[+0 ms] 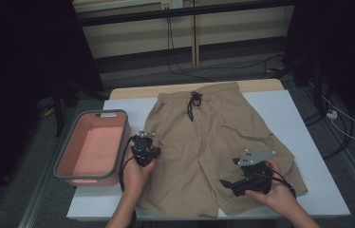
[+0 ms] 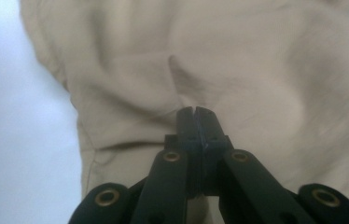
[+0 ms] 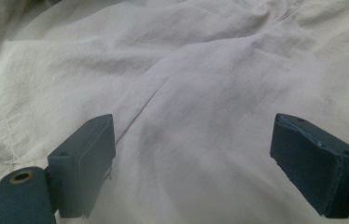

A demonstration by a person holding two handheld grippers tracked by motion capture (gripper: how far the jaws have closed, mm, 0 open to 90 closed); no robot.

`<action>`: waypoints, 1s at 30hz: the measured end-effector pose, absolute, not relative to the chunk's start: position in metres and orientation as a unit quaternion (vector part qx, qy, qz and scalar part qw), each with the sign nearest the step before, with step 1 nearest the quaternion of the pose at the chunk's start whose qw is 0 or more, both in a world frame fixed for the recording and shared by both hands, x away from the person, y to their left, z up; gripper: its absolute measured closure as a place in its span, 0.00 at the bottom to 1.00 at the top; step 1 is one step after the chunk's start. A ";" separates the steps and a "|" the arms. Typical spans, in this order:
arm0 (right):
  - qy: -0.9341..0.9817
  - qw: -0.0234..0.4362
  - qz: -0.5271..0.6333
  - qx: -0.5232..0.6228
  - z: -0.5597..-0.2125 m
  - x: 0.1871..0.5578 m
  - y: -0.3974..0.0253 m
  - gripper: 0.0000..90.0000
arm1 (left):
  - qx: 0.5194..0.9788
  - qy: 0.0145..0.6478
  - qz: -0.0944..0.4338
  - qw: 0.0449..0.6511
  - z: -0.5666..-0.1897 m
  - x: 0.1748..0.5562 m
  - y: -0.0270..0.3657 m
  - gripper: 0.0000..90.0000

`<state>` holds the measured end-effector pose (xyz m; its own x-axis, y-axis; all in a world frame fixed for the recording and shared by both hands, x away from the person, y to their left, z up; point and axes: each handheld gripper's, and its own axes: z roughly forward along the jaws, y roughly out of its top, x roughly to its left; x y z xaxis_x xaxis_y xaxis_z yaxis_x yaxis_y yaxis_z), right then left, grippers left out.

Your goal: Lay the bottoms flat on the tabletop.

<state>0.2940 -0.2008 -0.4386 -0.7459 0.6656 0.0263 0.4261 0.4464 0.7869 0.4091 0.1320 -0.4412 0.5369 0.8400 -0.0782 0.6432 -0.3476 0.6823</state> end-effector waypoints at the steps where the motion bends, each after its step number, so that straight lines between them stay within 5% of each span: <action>1: 0.838 0.145 0.414 0.326 -0.438 0.294 -0.201 0.16 | 0.806 0.454 0.133 0.356 -0.437 0.408 0.127 1.00; 11: 0.838 0.146 0.413 0.325 -0.438 0.292 -0.201 0.16 | 0.819 0.412 0.129 0.378 -0.436 0.403 0.110 0.98; 13: 0.839 0.146 0.412 0.325 -0.439 0.293 -0.200 0.16 | 0.819 0.403 0.152 0.378 -0.433 0.402 0.116 0.87; 15: 0.839 0.145 0.411 0.324 -0.439 0.293 -0.199 0.16 | 0.810 0.416 0.154 0.384 -0.430 0.400 0.122 0.64; 22: 0.842 0.143 0.410 0.320 -0.440 0.293 -0.195 0.16 | 0.785 0.445 0.157 0.401 -0.420 0.393 0.151 0.32; 30: 0.842 0.144 0.409 0.322 -0.440 0.292 -0.196 0.16 | 0.792 0.456 0.157 0.376 -0.434 0.385 0.168 0.19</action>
<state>0.2916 -0.1965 -0.4396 -0.7513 0.6597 0.0201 0.4235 0.4585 0.7813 0.3845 0.1680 -0.4340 0.5352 0.8395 -0.0932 0.6031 -0.3026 0.7380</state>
